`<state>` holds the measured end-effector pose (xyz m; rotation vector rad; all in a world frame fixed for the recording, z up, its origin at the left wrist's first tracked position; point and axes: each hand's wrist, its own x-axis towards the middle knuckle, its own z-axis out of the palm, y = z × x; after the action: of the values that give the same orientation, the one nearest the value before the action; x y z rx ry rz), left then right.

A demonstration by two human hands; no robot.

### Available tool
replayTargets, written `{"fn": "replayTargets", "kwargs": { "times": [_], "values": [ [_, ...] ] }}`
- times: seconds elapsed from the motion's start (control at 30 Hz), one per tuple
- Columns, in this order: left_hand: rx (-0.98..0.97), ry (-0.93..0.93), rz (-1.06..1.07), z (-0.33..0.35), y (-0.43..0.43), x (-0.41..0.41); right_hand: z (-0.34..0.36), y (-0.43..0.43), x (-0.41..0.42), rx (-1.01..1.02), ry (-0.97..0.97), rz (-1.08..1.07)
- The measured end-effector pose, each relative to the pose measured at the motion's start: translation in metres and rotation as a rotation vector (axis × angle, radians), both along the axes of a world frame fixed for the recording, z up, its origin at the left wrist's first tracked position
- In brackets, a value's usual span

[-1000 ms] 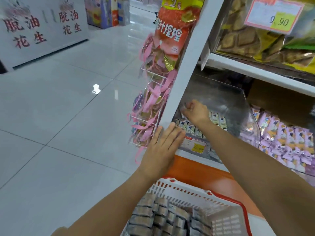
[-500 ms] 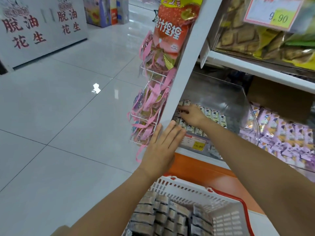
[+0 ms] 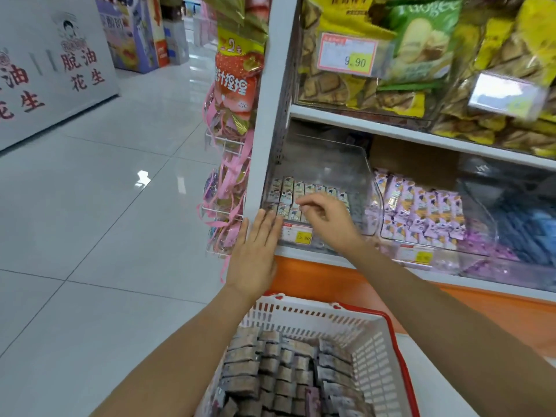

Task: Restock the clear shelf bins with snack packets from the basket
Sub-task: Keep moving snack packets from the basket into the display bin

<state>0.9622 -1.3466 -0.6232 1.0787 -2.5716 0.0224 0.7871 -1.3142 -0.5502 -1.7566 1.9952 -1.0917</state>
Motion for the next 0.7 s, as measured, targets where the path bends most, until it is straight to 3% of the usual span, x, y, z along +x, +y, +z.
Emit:
{"fn": "replayTargets", "kwargs": {
  "times": [0.17, 0.3, 0.6, 0.7],
  "values": [
    [-0.038, 0.022, -0.101, -0.011, 0.027, -0.002, -0.025, 0.058, 0.002, -0.048, -0.049, -0.008],
    [-0.090, 0.039, -0.341, -0.032, 0.043, -0.010, -0.075, 0.096, -0.007, 0.106, -0.050, -0.060],
    [0.245, -0.447, -0.214, -0.084, 0.049, -0.019, -0.188, 0.151, -0.028, 0.567, 0.025, -0.209],
    [0.284, -0.501, -0.173, -0.103, 0.048, -0.020, -0.218, 0.161, -0.029, 0.707, 0.042, -0.225]
  ]
}}
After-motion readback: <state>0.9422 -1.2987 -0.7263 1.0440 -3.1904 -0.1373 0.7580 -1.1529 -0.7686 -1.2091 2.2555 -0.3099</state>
